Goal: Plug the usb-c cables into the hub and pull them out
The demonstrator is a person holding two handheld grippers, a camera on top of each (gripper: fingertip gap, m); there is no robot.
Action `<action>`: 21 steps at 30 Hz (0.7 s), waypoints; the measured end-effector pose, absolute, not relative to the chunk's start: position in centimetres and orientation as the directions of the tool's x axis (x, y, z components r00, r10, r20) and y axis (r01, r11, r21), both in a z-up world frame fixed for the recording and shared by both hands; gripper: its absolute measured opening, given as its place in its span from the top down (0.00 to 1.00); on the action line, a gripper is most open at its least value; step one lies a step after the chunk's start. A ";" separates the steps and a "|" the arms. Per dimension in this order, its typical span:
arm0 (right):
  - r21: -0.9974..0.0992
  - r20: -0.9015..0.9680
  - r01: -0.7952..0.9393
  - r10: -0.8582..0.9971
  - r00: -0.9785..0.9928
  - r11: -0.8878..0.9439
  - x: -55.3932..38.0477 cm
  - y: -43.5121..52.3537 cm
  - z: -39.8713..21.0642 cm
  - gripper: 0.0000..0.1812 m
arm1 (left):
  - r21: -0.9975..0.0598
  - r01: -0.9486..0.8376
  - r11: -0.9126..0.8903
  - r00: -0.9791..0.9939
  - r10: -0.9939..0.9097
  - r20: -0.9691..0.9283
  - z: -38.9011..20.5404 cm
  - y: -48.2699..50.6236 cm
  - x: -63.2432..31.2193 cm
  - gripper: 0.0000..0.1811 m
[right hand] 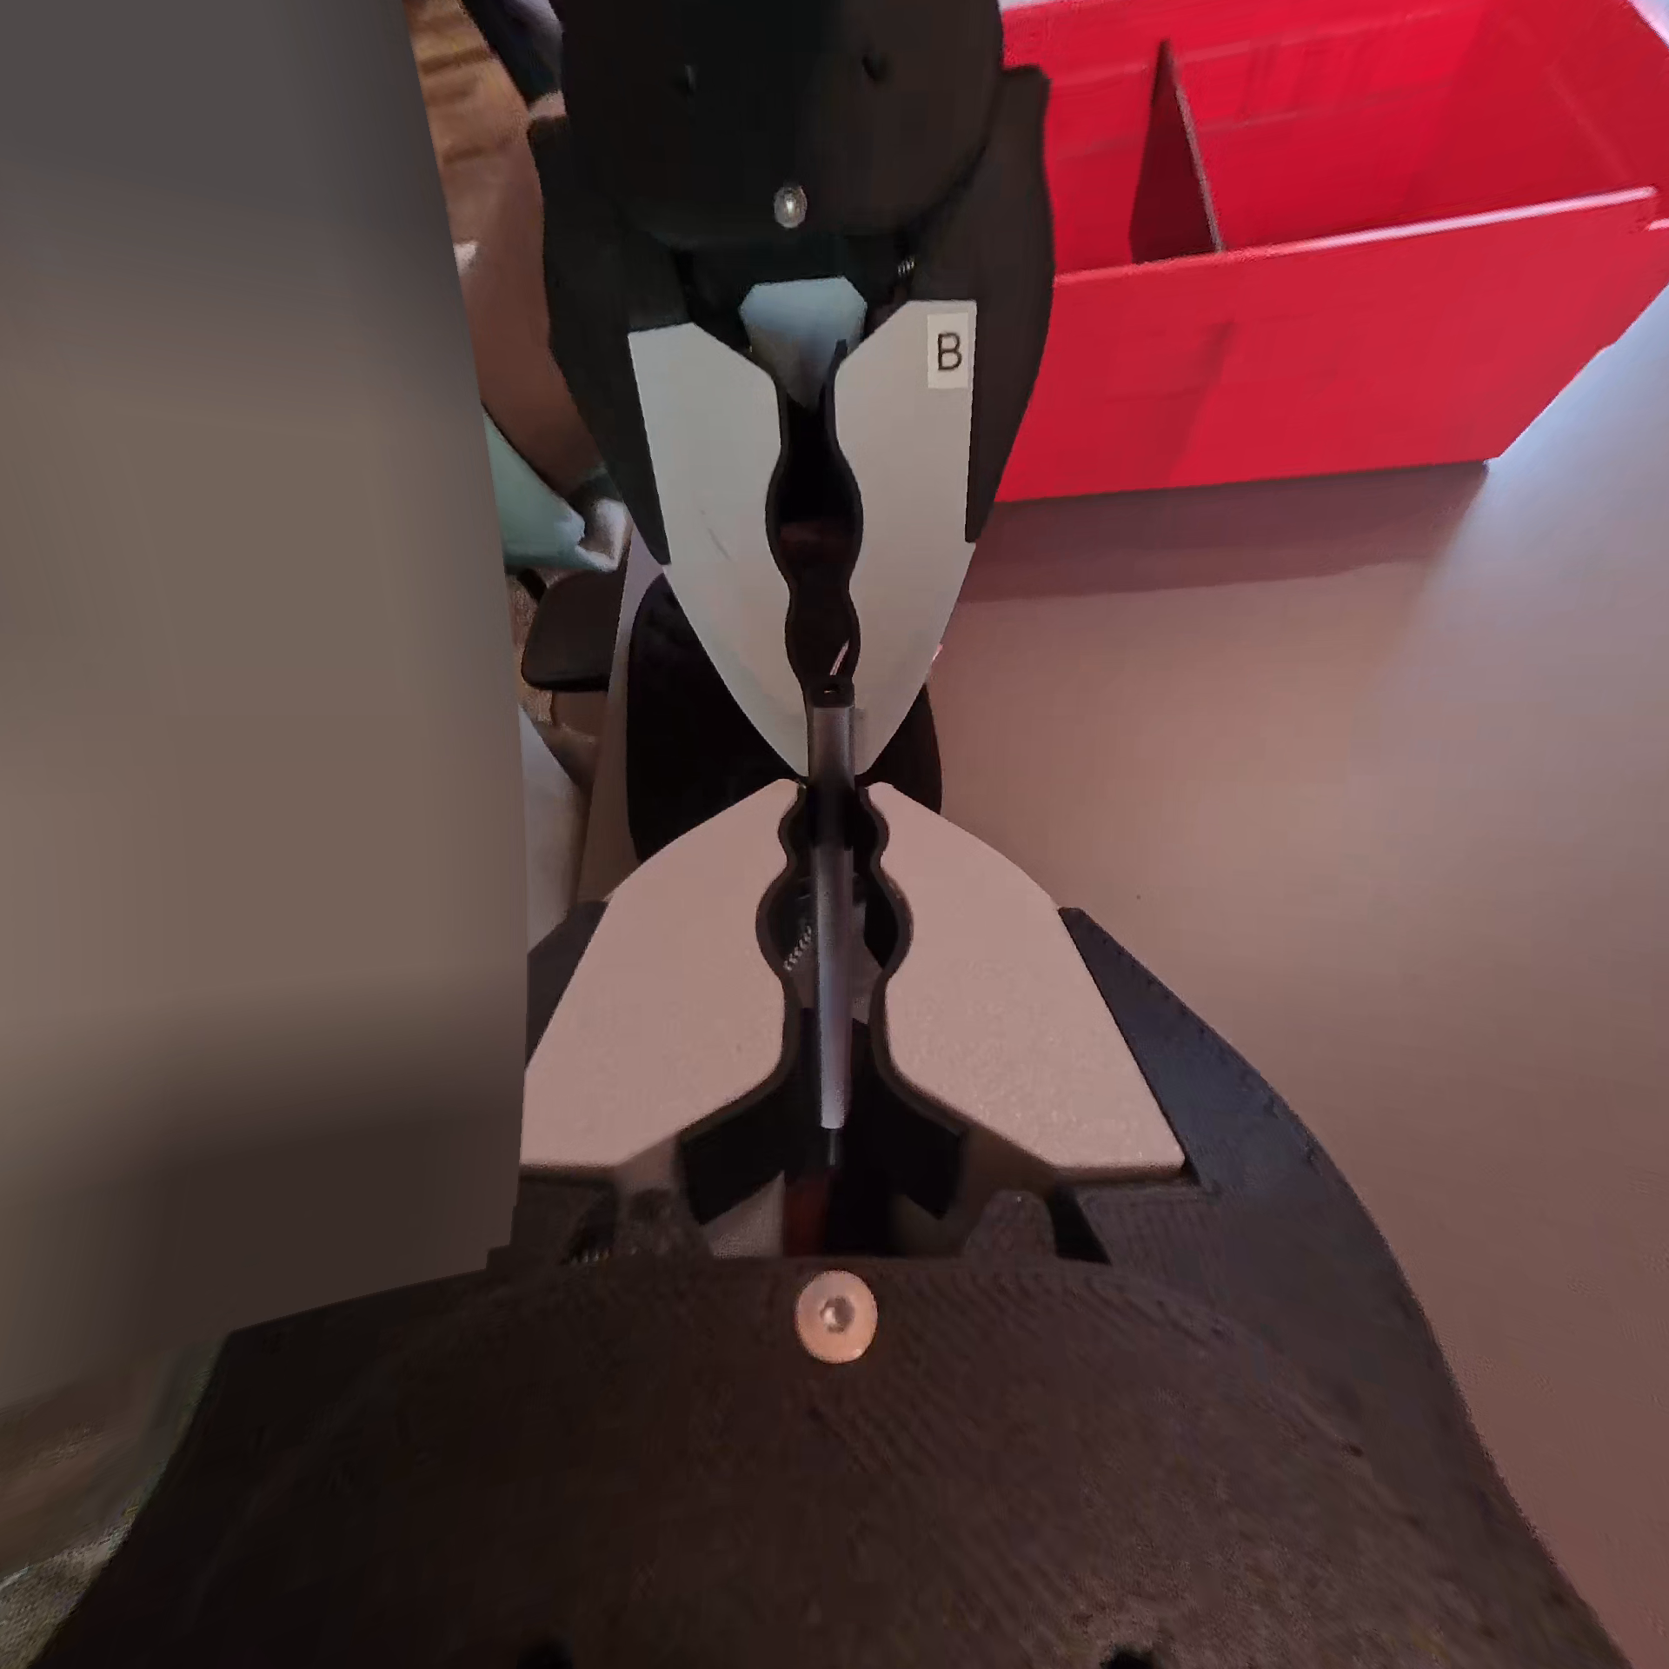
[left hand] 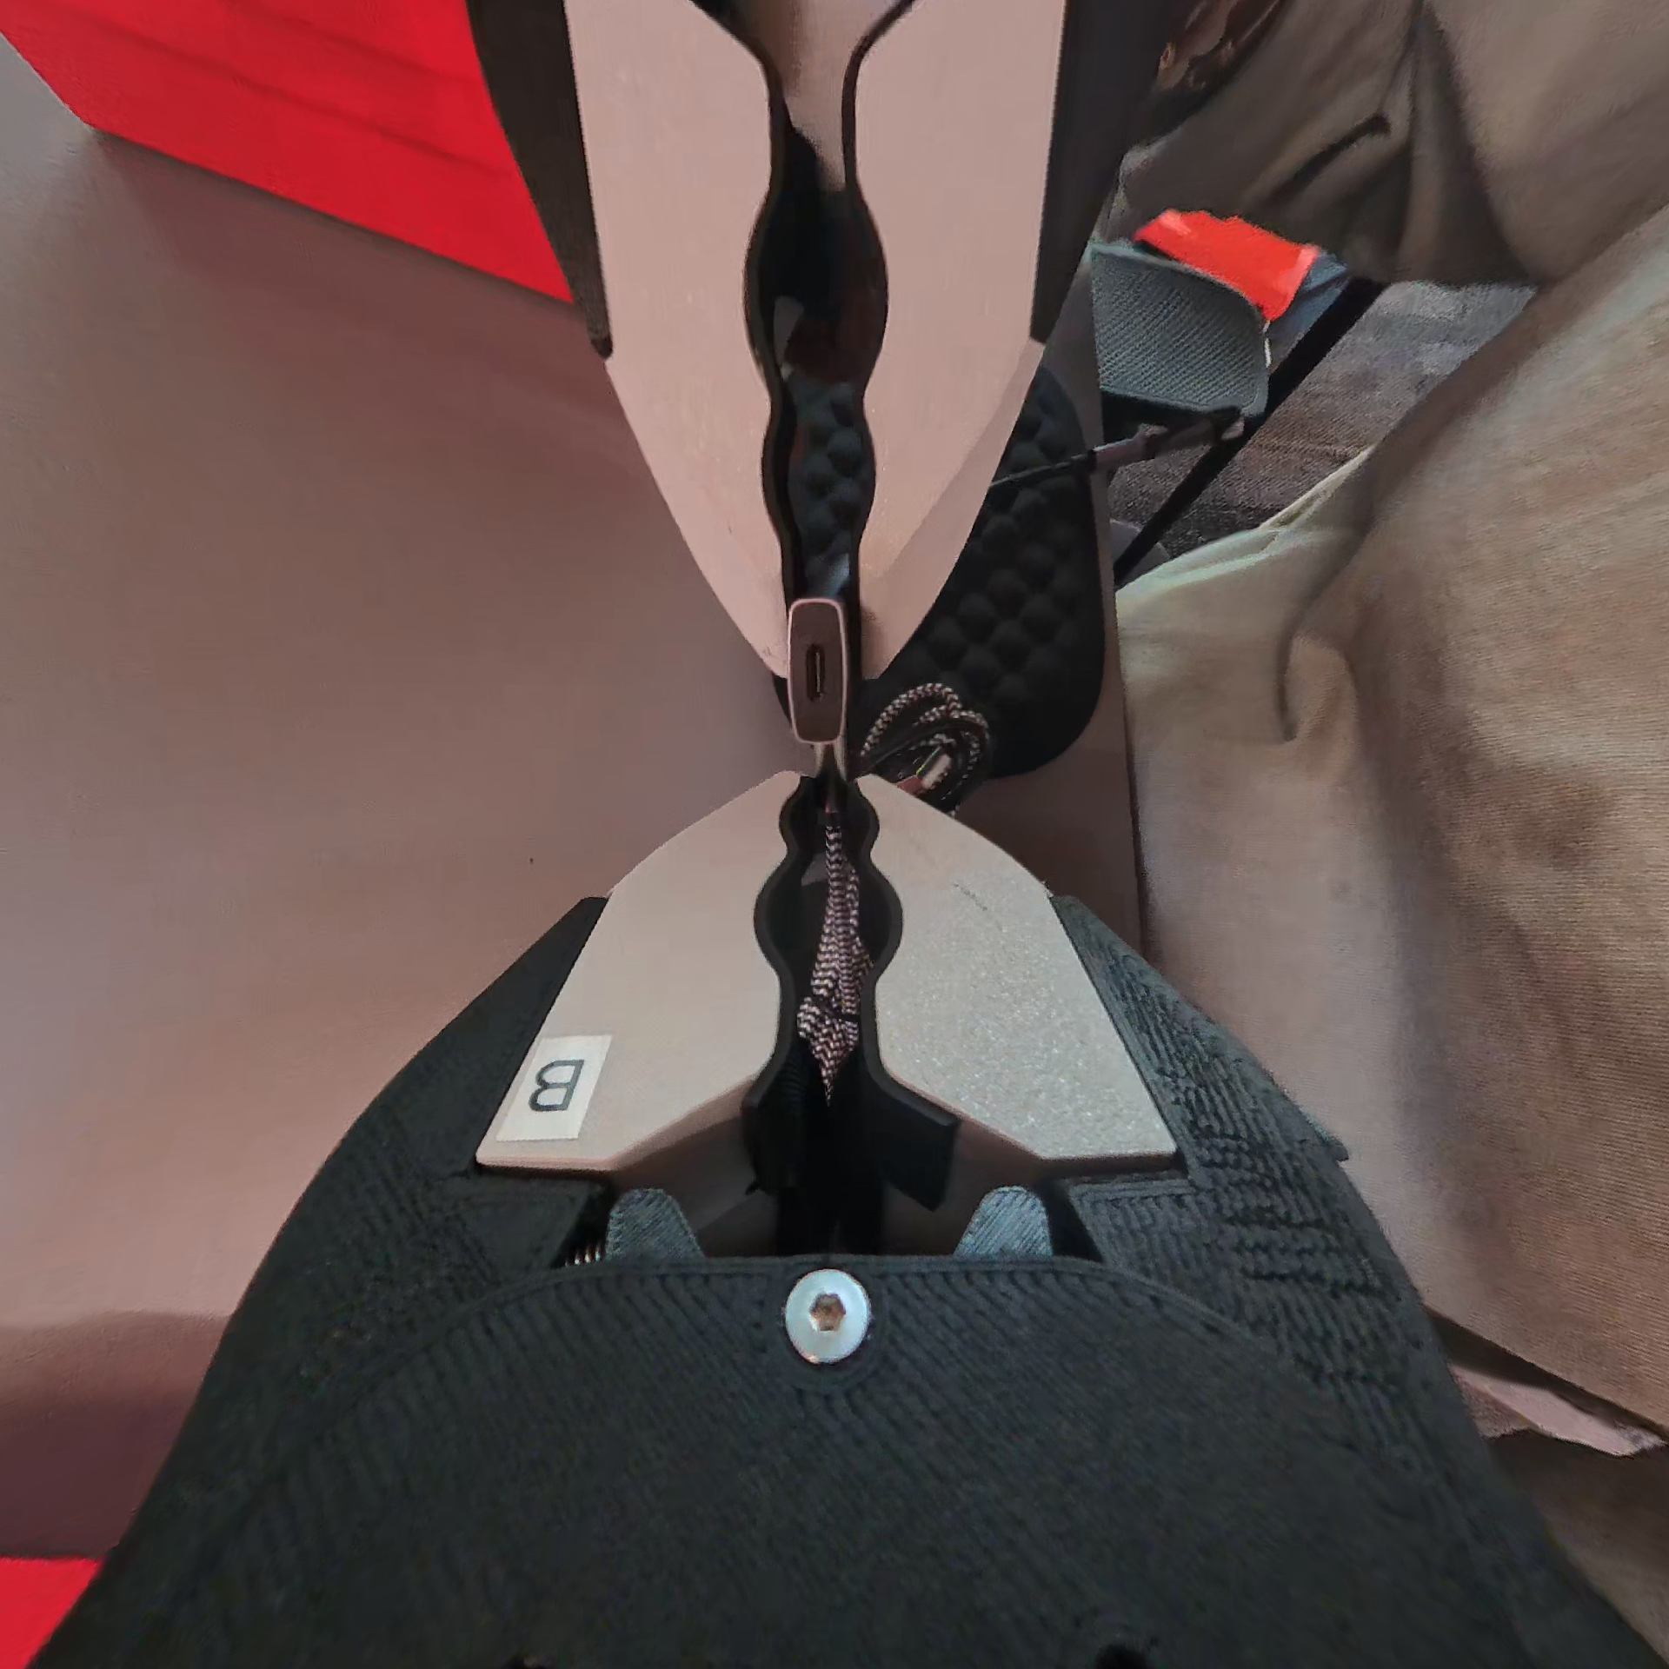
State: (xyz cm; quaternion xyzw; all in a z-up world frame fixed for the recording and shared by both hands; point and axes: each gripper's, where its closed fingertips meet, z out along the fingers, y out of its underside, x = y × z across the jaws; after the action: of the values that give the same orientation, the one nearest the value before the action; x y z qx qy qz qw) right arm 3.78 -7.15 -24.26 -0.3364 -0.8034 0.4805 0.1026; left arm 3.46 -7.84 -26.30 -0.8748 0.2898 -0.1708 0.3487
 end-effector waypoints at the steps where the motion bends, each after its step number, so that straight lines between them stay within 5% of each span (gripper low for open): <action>1: -0.827 -0.160 0.454 0.635 -0.756 0.332 3.9 -7.2 -24.5 0.95 | -0.703 -0.401 -0.587 0.771 -0.631 0.087 -26.4 -7.9 3.5 0.98; 13: -0.756 -0.055 0.458 0.652 -0.756 0.468 2.9 -7.8 -26.3 0.96 | -0.720 -0.433 -0.541 0.802 -0.597 -0.033 -28.2 -7.7 2.8 0.99; 17: -0.790 -0.056 0.417 0.625 -0.779 0.449 3.0 -8.8 -25.2 0.95 | -0.812 -0.323 -0.487 0.805 -0.593 0.036 -27.5 -7.8 3.8 1.00; 21: -0.628 0.033 0.453 0.603 -0.797 0.633 3.9 -8.3 -27.0 0.96 | -0.757 -0.386 -0.527 0.792 -0.610 0.022 -29.0 -7.8 4.3 0.98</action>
State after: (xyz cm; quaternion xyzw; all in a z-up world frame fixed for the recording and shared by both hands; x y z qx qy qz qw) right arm 3.85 -8.26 -27.01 -0.2949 -0.8955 0.3108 0.1206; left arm 4.29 -7.78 -28.95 -0.8619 0.2890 -0.1436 0.3911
